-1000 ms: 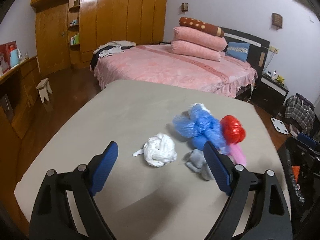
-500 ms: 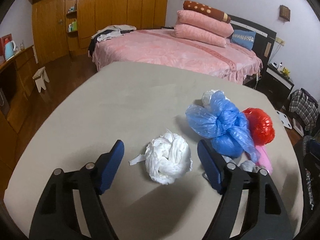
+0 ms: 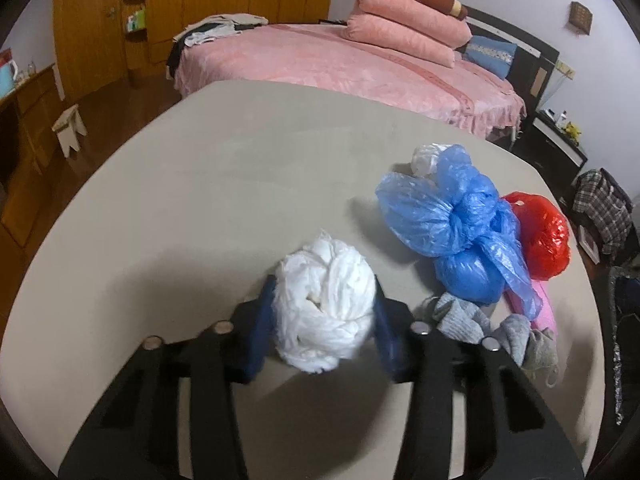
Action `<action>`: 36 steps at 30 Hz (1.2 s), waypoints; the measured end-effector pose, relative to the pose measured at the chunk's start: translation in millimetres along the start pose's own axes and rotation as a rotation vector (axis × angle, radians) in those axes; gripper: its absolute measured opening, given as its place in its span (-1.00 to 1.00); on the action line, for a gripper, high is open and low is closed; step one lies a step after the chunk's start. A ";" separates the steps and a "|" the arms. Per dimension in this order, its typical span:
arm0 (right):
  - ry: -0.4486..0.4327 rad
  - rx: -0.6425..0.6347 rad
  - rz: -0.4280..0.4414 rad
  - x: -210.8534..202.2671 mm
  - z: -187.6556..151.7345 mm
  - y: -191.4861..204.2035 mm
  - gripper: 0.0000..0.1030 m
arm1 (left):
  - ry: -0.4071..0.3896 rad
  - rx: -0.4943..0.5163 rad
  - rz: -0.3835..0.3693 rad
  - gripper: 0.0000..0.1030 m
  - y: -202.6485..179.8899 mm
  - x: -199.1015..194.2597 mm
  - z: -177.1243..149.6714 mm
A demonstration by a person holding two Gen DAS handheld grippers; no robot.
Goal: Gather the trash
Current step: 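Grasp the grey sock with the right tool while the left tool holds the white bag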
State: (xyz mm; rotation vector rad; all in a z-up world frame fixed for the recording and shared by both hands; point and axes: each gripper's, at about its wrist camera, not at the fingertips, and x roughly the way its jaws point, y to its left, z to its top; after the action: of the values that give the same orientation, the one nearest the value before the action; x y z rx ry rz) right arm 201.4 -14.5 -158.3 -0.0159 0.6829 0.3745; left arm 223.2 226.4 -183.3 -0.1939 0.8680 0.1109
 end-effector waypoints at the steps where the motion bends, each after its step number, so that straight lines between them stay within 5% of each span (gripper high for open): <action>1: 0.000 -0.003 0.003 -0.1 0.3 1.7 0.88 | 0.001 0.002 -0.002 -0.24 -0.2 -0.3 -0.6; 19: 0.029 -0.063 0.116 19.9 -2.1 60.1 0.86 | -0.063 -0.013 0.047 -0.30 33.8 -46.2 -22.3; 36: 0.211 -0.040 0.097 77.6 -18.1 86.9 0.44 | -0.068 -0.031 0.061 -0.30 59.8 -46.1 -22.3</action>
State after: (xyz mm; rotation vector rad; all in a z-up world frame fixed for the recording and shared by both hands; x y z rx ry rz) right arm 215.8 90.0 -211.1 -0.0609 0.8873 0.4835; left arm 166.5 279.2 -169.5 -0.1911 0.8047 0.1873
